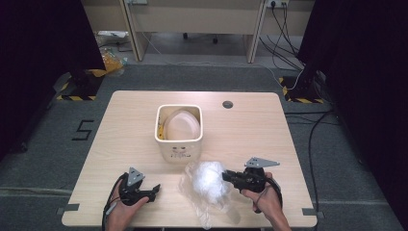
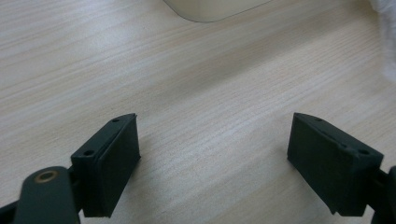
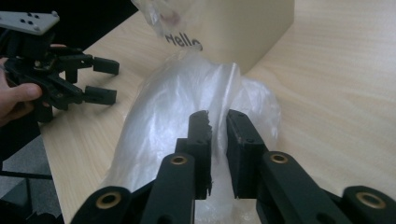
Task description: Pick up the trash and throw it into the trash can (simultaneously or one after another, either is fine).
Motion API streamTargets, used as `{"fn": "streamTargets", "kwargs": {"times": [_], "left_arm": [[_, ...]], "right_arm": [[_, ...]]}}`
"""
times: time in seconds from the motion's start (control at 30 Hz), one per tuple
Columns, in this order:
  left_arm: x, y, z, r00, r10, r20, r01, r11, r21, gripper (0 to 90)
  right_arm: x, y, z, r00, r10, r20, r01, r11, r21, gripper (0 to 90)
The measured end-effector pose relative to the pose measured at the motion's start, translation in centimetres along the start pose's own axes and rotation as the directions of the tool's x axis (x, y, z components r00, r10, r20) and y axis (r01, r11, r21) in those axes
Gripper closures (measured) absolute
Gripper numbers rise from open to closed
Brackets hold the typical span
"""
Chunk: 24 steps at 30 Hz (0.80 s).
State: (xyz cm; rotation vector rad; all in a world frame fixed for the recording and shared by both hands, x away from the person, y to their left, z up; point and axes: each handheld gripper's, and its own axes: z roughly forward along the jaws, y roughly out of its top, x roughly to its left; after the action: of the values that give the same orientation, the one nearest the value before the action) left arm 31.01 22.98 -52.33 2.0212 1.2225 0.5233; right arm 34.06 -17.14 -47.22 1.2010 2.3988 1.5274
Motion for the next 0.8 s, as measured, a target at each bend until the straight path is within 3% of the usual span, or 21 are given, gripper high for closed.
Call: {"fn": "streamTargets", "kwargs": {"times": [0.1, 0.33, 0.6, 0.8], "left_arm": [[0.0, 0.0, 0.0, 1.0000, 0.000, 0.000, 0.000, 1.0000, 0.000, 16.0], [0.0, 0.0, 0.0, 1.0000, -0.001, 0.000, 0.001, 1.0000, 0.000, 15.9], [0.0, 0.0, 0.0, 1.0000, 0.000, 0.000, 0.000, 1.0000, 0.000, 15.9], [0.0, 0.0, 0.0, 1.0000, 0.000, 0.000, 0.000, 1.0000, 0.000, 15.9]], "right_arm": [[0.1, 0.5, -0.8, 0.9995, -0.030, 0.001, 0.030, 0.999, -0.029, 85.2], [-0.3, 1.9, -2.6, 0.9994, -0.008, -0.033, 0.004, 0.994, -0.109, 88.2], [0.2, 5.5, -5.1, 0.9949, -0.021, -0.099, -0.002, 0.975, -0.221, 88.2], [0.9, 8.5, -6.7, 0.9913, -0.057, -0.119, 0.021, 0.958, -0.285, 88.2]]}}
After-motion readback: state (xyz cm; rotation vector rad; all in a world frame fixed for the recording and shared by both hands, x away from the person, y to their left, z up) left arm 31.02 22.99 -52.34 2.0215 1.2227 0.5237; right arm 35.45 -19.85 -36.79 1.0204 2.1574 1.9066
